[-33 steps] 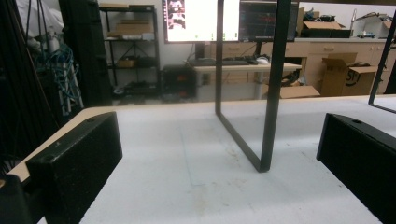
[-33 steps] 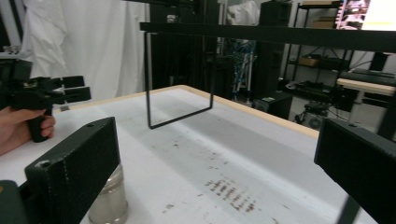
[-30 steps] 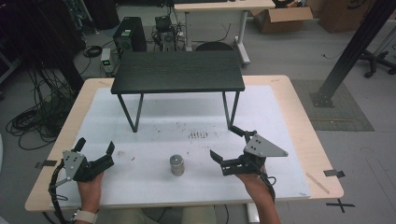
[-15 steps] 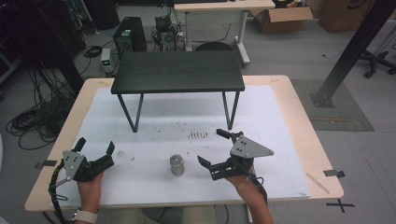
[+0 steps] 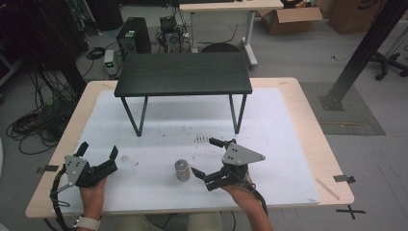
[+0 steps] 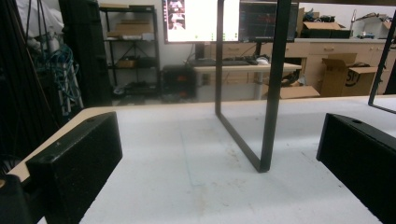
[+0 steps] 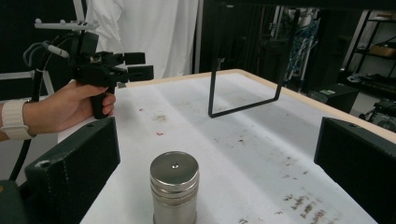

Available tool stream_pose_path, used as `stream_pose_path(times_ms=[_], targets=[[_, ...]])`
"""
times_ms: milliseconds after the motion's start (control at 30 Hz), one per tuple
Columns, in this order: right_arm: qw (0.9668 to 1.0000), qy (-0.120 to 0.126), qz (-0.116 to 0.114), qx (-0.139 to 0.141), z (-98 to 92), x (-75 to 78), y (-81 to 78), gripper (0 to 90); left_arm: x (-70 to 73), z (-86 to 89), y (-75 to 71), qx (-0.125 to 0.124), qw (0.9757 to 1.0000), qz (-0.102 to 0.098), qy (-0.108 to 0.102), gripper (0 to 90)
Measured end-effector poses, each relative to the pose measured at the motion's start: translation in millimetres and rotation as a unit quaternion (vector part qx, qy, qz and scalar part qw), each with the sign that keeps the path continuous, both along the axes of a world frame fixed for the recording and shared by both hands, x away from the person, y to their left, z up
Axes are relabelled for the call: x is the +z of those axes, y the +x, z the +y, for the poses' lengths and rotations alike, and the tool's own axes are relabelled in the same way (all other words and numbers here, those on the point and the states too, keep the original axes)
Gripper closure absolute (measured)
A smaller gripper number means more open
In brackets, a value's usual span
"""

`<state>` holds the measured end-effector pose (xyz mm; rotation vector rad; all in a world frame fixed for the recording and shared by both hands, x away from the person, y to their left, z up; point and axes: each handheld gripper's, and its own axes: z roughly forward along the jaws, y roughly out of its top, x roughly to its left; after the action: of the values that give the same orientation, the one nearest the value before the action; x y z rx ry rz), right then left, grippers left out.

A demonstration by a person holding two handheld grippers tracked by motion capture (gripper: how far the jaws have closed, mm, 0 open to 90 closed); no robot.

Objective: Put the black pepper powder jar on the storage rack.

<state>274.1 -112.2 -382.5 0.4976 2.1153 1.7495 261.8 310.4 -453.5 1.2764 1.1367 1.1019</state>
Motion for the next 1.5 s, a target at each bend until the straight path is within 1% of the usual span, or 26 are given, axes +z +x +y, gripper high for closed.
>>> stream_pose_path(times_ms=[267, 333, 500, 667, 767, 867, 1133, 1500], targets=[[0.9998, -0.010, 0.012, 0.009, 11.5, -9.8, 1.7, 0.0, 0.0, 0.1, 0.0, 0.000, 1.0000, 0.000, 0.000, 0.5], [0.9996, -0.016, 0.017, 0.015, 17.3, -13.6, 2.0, 0.0, 0.0, 0.1, -0.1, 0.000, 1.0000, 0.000, 0.000, 0.5], [0.9993, -0.021, 0.022, 0.020, 23.3, -17.6, 3.0, 0.0, 0.0, 0.1, -0.1, 0.000, 1.0000, 0.000, -0.001, 0.5], [0.9984, -0.035, 0.032, 0.028, 32.0, -24.6, 4.4, 0.0, -0.1, 0.3, -0.4, 0.000, 1.0000, -0.001, -0.002, 0.5], [0.9982, -0.037, 0.036, 0.030, 34.4, -27.1, 5.0, 0.0, -0.1, 0.3, -0.3, 0.000, 1.0000, -0.001, -0.002, 0.5], [0.9976, -0.044, 0.042, 0.034, 39.1, -31.7, 6.0, 0.0, -0.1, 0.3, -0.4, 0.000, 1.0000, -0.001, -0.002, 0.5], [0.9961, -0.056, 0.056, 0.037, 47.6, -40.4, 8.6, 0.0, -0.1, 0.3, -0.5, 0.000, 1.0000, -0.002, -0.002, 0.5], [0.9949, -0.066, 0.068, 0.034, 52.0, -48.3, 12.5, 0.4, -0.2, 0.4, -0.6, -0.001, 1.0000, -0.003, -0.002, 0.5]])
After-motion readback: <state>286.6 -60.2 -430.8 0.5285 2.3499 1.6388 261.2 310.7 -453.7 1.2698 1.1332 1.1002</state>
